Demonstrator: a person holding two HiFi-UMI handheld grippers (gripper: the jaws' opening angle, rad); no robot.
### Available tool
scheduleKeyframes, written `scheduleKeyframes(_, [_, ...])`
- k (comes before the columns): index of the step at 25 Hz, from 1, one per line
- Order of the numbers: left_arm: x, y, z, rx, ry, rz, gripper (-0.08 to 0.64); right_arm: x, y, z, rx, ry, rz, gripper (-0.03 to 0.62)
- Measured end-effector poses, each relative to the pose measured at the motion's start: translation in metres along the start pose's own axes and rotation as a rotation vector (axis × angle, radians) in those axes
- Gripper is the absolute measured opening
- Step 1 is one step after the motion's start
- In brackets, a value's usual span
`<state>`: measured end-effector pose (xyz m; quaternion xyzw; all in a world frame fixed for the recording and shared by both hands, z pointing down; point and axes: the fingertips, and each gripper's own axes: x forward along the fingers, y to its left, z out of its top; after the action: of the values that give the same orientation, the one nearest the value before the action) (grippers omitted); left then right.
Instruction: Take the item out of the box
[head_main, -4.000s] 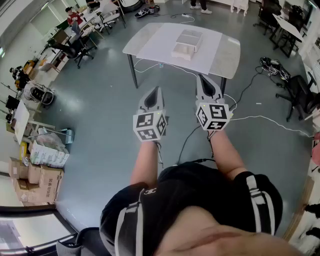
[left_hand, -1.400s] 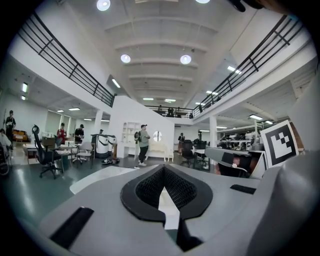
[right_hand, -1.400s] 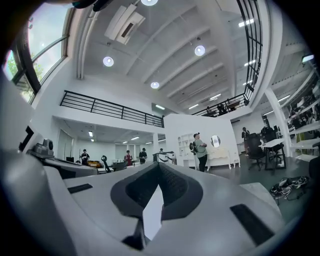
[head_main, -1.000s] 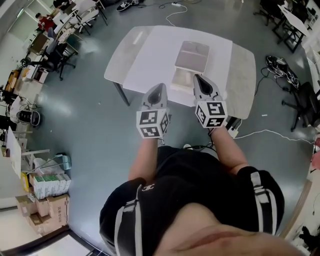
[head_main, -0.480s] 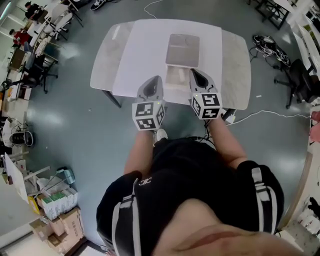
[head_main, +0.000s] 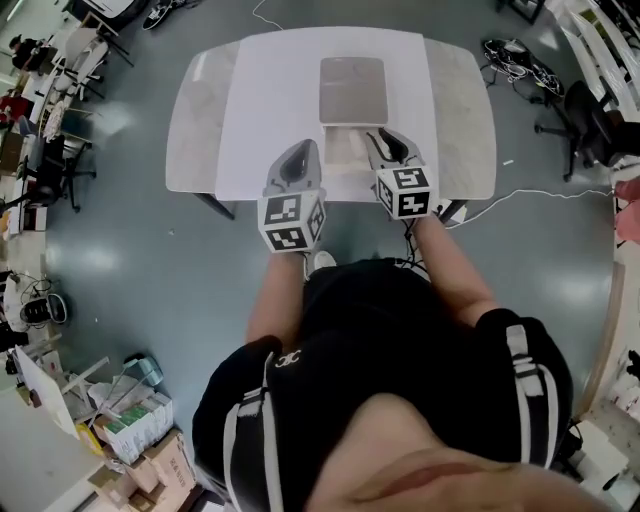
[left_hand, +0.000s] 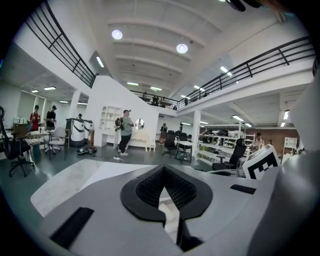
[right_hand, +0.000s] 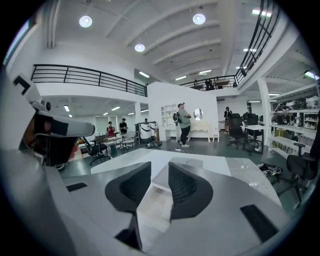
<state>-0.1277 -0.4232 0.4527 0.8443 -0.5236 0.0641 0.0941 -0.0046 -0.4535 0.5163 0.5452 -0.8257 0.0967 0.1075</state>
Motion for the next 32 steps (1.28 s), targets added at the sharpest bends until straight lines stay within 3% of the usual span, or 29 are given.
scheduleKeyframes(32, [0.004,0.094,-0.024,-0.064,0.074,0.067,0.012,0.135,-0.022,-0.161,0.022,0.681,-0.017,0.129])
